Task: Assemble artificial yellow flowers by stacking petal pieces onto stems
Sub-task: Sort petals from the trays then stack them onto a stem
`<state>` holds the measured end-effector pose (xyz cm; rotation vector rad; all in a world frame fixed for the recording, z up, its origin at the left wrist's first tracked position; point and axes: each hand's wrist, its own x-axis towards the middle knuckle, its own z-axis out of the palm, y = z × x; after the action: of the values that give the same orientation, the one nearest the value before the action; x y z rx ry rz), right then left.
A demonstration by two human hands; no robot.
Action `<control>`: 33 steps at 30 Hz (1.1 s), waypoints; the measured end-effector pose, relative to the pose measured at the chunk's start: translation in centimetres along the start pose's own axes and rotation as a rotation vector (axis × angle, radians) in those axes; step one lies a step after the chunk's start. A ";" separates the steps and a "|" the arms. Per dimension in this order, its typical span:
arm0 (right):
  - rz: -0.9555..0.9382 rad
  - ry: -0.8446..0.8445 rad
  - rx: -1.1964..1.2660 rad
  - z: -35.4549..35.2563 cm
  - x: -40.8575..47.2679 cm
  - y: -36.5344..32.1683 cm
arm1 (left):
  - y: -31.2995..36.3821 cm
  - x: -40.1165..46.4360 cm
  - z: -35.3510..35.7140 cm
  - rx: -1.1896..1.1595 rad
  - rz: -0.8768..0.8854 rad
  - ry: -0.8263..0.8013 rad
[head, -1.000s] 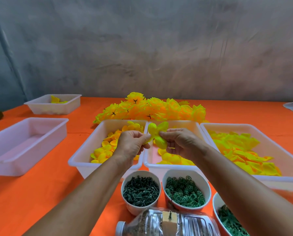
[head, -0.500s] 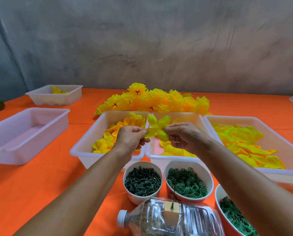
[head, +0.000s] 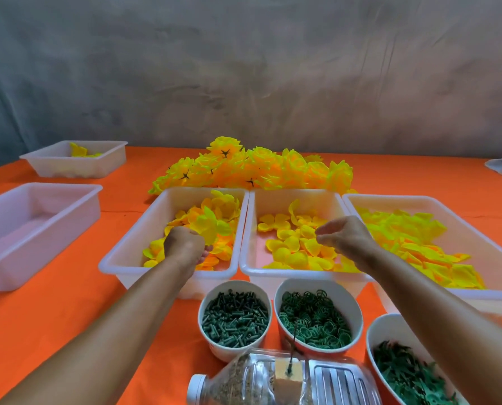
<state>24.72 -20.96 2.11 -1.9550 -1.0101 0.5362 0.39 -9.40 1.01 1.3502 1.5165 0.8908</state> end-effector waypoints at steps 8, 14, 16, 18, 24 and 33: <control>-0.099 -0.022 -0.497 2.1 3.0 0.7 | 0.7 0.8 0.7 0.735 0.262 0.094; -0.042 -0.039 -0.731 4.7 4.3 1.0 | 2.7 0.0 4.6 0.611 0.522 0.085; -0.043 0.012 -0.711 4.5 4.6 1.2 | 3.4 -0.2 6.1 0.560 0.560 0.061; -0.040 0.052 -0.689 4.1 4.8 1.4 | 3.7 -0.1 7.5 0.516 0.578 0.044; -0.094 0.068 -0.608 3.5 4.5 1.8 | 3.1 0.1 10.2 0.521 0.608 0.050; 0.093 -0.250 -0.118 4.7 3.8 1.1 | 2.2 0.9 10.1 0.457 0.629 0.047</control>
<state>24.25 -15.89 -1.42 -2.0829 -1.1304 0.8054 10.64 -8.61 -0.54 2.2285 1.3941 0.9835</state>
